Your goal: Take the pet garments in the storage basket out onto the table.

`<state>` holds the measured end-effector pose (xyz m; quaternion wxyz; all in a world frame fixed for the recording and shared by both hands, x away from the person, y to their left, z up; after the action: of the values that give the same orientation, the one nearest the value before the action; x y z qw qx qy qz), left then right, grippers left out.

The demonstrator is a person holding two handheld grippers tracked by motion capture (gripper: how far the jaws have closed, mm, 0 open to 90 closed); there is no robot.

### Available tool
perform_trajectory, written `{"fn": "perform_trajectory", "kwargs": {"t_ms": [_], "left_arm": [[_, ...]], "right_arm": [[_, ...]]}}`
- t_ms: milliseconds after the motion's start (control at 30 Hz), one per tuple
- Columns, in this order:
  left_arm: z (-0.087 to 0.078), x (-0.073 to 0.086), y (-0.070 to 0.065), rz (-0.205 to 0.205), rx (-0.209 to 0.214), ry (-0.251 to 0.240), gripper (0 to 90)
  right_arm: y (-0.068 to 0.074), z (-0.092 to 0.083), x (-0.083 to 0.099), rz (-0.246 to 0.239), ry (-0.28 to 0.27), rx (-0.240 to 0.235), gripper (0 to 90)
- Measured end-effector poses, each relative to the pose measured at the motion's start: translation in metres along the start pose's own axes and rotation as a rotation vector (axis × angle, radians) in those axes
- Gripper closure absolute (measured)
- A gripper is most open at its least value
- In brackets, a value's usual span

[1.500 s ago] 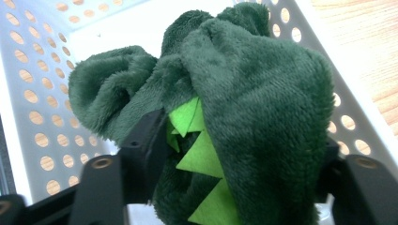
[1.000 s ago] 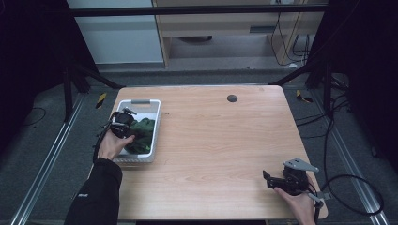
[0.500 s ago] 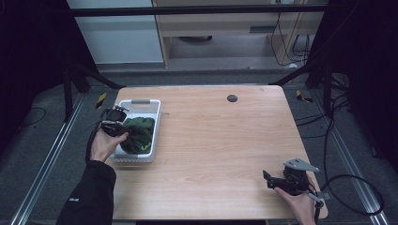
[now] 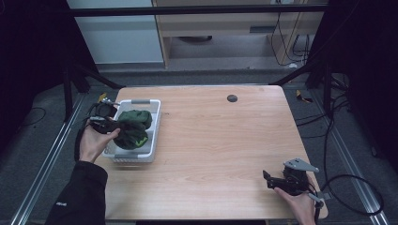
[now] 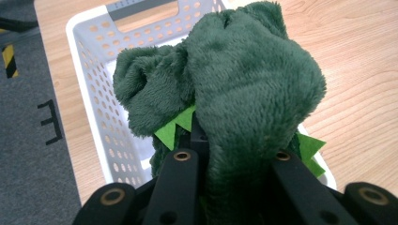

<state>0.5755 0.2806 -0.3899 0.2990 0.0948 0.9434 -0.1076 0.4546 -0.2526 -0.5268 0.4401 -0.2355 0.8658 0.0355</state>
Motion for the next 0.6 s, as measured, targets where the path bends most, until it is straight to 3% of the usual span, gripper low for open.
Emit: {"fn": "perform_trajectory", "kwargs": {"t_ms": [600], "left_arm": [[-0.033, -0.001, -0.010, 0.060, 0.020, 0.000, 80.5]], "right_arm": [[0.000, 0.000, 0.000, 0.002, -0.001, 0.001, 9.0]]}}
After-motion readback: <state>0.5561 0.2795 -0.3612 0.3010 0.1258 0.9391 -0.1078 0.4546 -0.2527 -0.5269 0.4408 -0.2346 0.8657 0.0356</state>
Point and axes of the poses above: each handheld gripper's, and its own axes: z roughly forward along the jaws, x roughly out of its underside, y roughly to its left, the point moved 6 cm from there along z, roughly forward along the jaws, and after that the axes turned 14 degrees about -z, right-handed, at the moved point
